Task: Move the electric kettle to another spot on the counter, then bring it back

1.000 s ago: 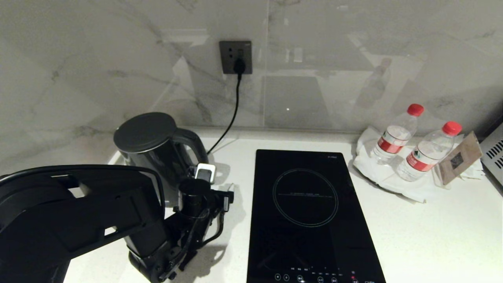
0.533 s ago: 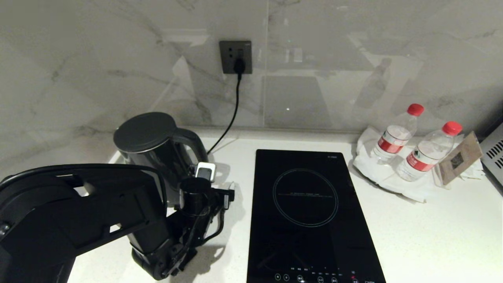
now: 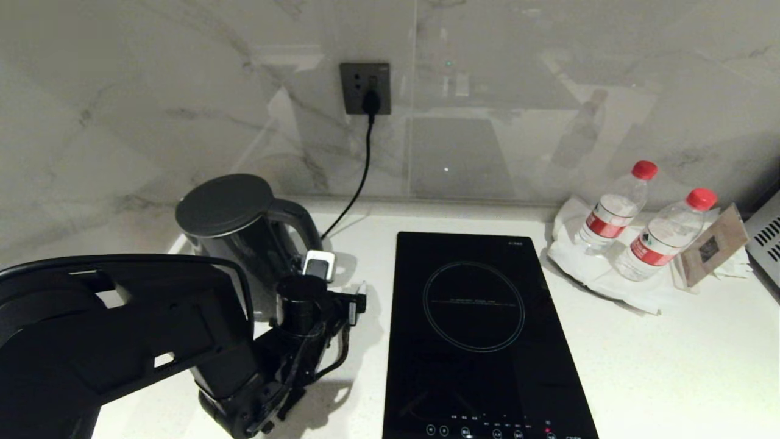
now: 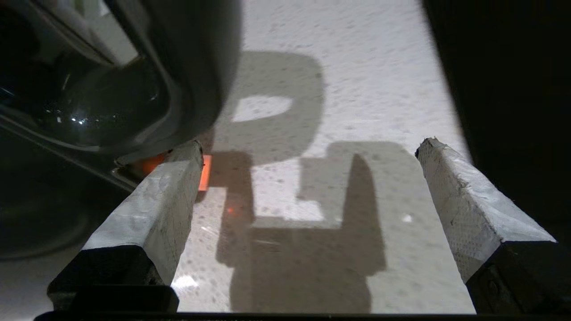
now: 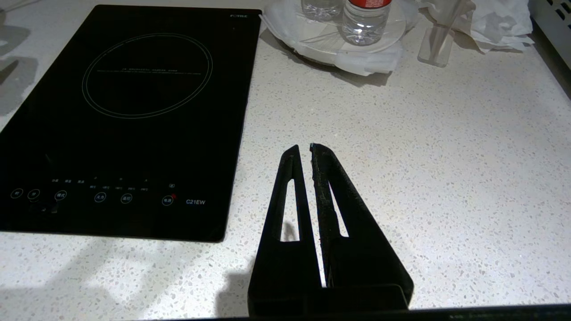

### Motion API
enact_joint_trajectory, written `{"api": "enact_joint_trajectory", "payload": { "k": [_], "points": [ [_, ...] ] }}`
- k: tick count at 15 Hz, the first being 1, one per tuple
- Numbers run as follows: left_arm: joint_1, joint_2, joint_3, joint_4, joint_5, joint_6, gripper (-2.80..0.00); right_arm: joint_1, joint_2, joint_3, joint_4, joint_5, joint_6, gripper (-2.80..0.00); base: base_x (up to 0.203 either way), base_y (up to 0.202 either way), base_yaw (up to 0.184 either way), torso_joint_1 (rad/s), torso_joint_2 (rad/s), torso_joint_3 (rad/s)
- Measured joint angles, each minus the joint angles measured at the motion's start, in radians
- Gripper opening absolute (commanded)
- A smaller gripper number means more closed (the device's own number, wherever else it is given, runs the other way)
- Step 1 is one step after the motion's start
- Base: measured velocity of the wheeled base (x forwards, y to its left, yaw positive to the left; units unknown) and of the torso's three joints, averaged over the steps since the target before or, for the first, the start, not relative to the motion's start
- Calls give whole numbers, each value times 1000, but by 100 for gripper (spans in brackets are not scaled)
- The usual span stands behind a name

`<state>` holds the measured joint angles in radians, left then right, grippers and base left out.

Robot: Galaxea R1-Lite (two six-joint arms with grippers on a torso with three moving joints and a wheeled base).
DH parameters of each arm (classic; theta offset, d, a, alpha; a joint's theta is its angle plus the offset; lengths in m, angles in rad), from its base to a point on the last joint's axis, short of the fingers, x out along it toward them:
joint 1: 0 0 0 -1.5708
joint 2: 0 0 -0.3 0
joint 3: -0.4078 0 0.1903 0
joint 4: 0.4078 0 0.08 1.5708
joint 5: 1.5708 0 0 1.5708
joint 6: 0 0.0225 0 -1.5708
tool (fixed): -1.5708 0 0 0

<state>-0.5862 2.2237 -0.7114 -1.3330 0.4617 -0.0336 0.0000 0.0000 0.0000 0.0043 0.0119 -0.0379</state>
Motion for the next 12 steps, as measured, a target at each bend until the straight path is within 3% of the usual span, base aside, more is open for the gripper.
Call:
{"api": "enact_joint_trajectory", "payload": {
  "k": [4,12],
  "points": [
    [-44,-52,57,-1,-1,-2,0,0,0,0,0,0,1,-280,0,0,0,0,0,0],
    [-51,-48,151,-21,-6,-10,0,0,0,0,0,-3,1,-280,0,0,0,0,0,0]
  ]
}}
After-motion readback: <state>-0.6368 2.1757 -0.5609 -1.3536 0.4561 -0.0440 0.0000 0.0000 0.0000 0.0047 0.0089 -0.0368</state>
